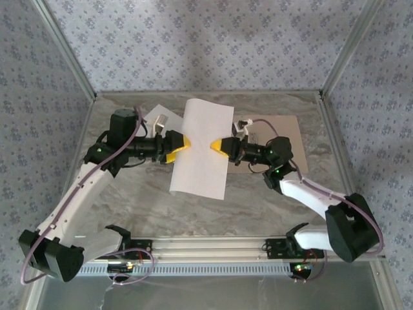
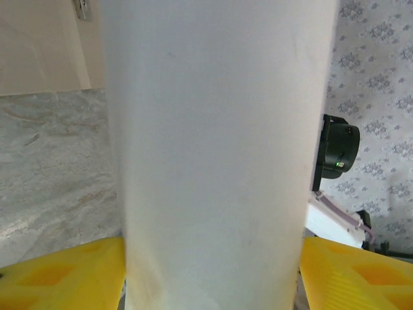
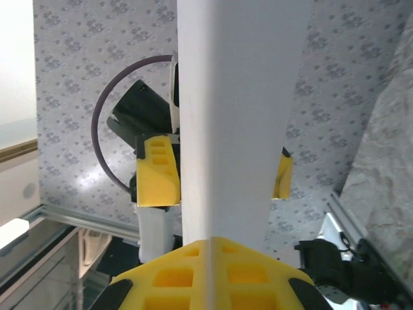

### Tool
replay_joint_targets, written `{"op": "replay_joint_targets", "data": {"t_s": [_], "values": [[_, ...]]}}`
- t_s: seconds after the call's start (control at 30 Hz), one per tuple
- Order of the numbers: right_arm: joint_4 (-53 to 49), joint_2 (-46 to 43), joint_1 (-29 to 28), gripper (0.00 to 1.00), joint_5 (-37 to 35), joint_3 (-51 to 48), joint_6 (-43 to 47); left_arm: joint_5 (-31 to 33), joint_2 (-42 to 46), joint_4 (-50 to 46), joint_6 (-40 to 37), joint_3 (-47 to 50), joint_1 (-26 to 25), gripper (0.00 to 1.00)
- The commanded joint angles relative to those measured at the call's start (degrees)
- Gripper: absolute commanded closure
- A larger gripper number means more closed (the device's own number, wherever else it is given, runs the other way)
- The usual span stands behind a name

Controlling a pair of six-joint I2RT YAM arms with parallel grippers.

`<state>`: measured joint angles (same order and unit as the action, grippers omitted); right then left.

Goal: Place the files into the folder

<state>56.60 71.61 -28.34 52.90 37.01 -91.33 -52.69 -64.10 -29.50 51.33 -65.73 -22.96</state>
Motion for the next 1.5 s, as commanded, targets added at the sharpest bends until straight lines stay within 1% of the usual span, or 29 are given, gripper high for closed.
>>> {"op": "replay_joint_targets", "data": {"t_s": [0.0, 0.03, 0.07, 0.1, 0.13, 0.17, 0.27, 0.33, 0.43, 0.57, 0.67, 0.8, 0.87, 0.93, 1.07, 1.13, 1.2, 1.27, 1.4, 1.47], "values": [[-21.12, -6.48, 1.97, 1.00, 2.70, 3.96, 13.75, 0.54, 0.46, -2.18, -2.92, -3.16, -0.23, 0.21], [-31.28, -8.53, 2.49, 1.00, 2.61, 5.85, 20.07, 0.82, 0.55, -2.46, -3.31, -3.25, -0.23, 0.19], [-44.19, -10.17, 2.80, 1.00, 1.97, 8.85, 27.32, 1.37, 0.57, -3.22, -4.07, -3.62, -0.24, 0.18], [-54.95, -11.17, 3.06, 1.00, 0.85, 11.96, 33.70, 2.24, 0.47, -4.17, -4.81, -4.06, -0.24, 0.16], [-65.28, -11.84, 3.12, 1.00, -1.27, 15.02, 40.45, 2.81, 0.31, -5.11, -5.56, -4.43, -0.24, 0.16], [-77.63, -12.11, 3.27, 1.00, -5.00, 19.30, 47.33, 3.69, -0.04, -6.09, -6.37, -4.88, -0.24, 0.15], [-97.54, -11.06, 3.45, 1.00, -13.91, 27.36, 54.70, 6.07, -0.94, -6.66, -7.18, -4.93, -0.24, 0.15], [-107.60, -9.59, 3.53, 1.00, -20.55, 32.64, 60.56, 8.27, -1.69, -6.63, -7.64, -4.68, -0.25, 0.15], [-118.51, -7.24, 3.55, 1.00, -29.69, 38.39, 65.09, 11.64, -3.20, -5.69, -7.99, -3.93, -0.82, 0.15], [-127.95, -4.38, 3.50, 1.00, -42.38, 43.72, 68.11, 16.88, -6.75, -3.77, -9.21, -3.79, -3.53, 0.16], [-132.28, -2.91, 3.49, 1.00, -49.87, 46.63, 69.25, 21.10, -10.82, -2.04, -10.25, -3.98, -5.96, 0.17], [-134.56, -3.01, 3.53, 1.00, -54.59, 48.66, 70.24, 25.14, -18.49, 1.18, -10.46, -4.25, -8.58, 0.20], [-135.05, -3.40, 3.54, 1.00, -55.41, 49.65, 70.94, 25.49, -23.78, 1.87, -11.78, -6.48, -9.88, 0.21], [-135.17, -3.89, 3.54, 1.00, -55.50, 50.31, 71.38, 27.37, -29.45, 1.74, -13.24, -9.18, -11.14, 0.22], [-135.74, -5.07, 3.57, 1.00, -54.18, 51.86, 71.73, 30.88, -39.50, 0.91, -14.84, -15.95, -13.19, 0.29], [-135.96, -5.64, 3.63, 1.00, -52.92, 52.47, 71.69, 34.24, -43.22, -0.53, -16.00, -19.58, -14.58, 0.30], [-135.96, -6.17, 3.61, 1.00, -51.92, 52.81, 71.64, 39.85, -47.29, -4.63, -18.65, -24.43, -16.18, 0.31], [-136.20, -6.32, 3.64, 1.00, -51.29, 53.13, 71.64, 44.18, -51.03, -8.03, -20.35, -28.74, -17.53, 0.31], [-136.08, -6.42, 3.73, 1.00, -50.74, 54.12, 71.56, 44.79, -55.67, -7.00, -19.76, -32.18, -18.86, 0.32], [-135.80, -6.40, 3.64, 1.00, -50.95, 54.63, 71.56, 44.91, -57.59, -6.91, -19.36, -33.90, -19.56, 0.35]]}}
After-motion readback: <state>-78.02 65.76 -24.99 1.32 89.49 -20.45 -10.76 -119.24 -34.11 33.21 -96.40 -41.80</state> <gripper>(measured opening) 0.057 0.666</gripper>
